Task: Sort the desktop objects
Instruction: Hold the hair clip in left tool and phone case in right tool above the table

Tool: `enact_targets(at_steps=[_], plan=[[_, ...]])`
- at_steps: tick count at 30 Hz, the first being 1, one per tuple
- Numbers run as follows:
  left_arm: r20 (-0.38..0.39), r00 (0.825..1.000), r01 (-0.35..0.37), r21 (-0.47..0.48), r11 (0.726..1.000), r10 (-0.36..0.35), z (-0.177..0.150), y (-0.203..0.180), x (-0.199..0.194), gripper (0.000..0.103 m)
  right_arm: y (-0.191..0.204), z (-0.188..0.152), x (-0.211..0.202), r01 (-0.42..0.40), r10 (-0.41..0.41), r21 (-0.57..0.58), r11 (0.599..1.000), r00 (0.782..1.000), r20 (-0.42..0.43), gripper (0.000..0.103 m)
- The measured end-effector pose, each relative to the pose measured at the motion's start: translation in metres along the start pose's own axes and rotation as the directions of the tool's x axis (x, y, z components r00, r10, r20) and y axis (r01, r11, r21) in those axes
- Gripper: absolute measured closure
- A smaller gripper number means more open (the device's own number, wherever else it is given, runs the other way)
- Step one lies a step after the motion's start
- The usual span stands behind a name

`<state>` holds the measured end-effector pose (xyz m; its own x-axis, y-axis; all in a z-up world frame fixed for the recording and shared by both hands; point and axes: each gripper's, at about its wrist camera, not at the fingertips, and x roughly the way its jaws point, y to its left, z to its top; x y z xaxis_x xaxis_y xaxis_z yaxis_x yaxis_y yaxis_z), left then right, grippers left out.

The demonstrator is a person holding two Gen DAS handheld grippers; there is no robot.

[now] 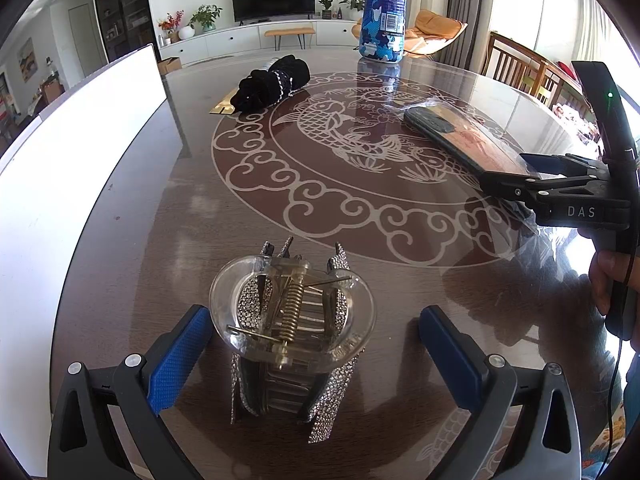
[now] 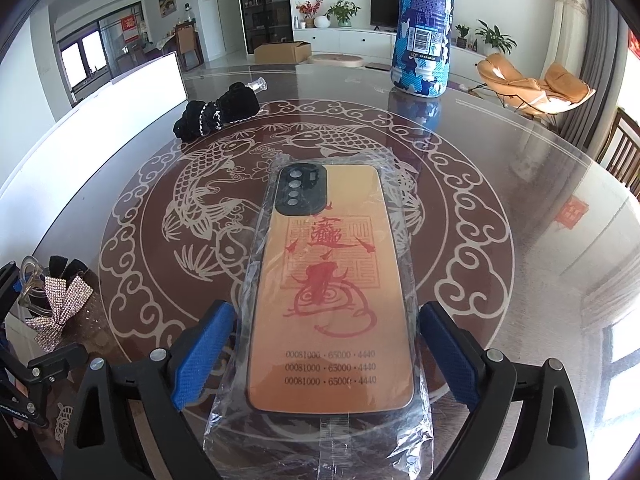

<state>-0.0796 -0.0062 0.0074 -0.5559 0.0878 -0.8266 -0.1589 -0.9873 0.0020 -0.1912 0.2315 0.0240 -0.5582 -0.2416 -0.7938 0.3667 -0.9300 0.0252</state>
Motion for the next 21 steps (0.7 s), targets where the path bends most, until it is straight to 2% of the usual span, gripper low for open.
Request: enact_targets(at_steps=[6,11,14,19,21], plan=[[-0.003,1.0,-0.005,-0.003,1.0,0.005,0.0,0.0,0.0,0.0,0.001,0.0,0.001,0.0,0.0,-0.004,1.0,1.0,0.0,0.006],[-0.016,1.0,0.007,0.009,1.0,-0.007,-0.005,0.001,-0.004,0.0,-0.005,0.001,0.002,-0.071,0.071,0.016,0.997,0.997,-0.011,0.002],[-0.042,0.999,-0.002,-0.002,1.0,0.002,-0.008,0.001,-0.006,0.0,-0.004,0.006,0.005,-0.074,0.074,-0.005,0.997,0.996,-0.047,0.002],[-0.099,0.995,-0.003,-0.003,1.0,0.003,0.0,0.001,-0.001,0.0,0.01,0.022,0.022,-0.034,0.02,-0.102,0.994,0.991,-0.135,0.0],[-0.107,0.994,0.002,0.004,1.0,-0.002,0.002,0.002,0.001,0.0,0.011,0.031,0.029,-0.04,0.022,-0.105,0.994,0.986,-0.166,0.0]])
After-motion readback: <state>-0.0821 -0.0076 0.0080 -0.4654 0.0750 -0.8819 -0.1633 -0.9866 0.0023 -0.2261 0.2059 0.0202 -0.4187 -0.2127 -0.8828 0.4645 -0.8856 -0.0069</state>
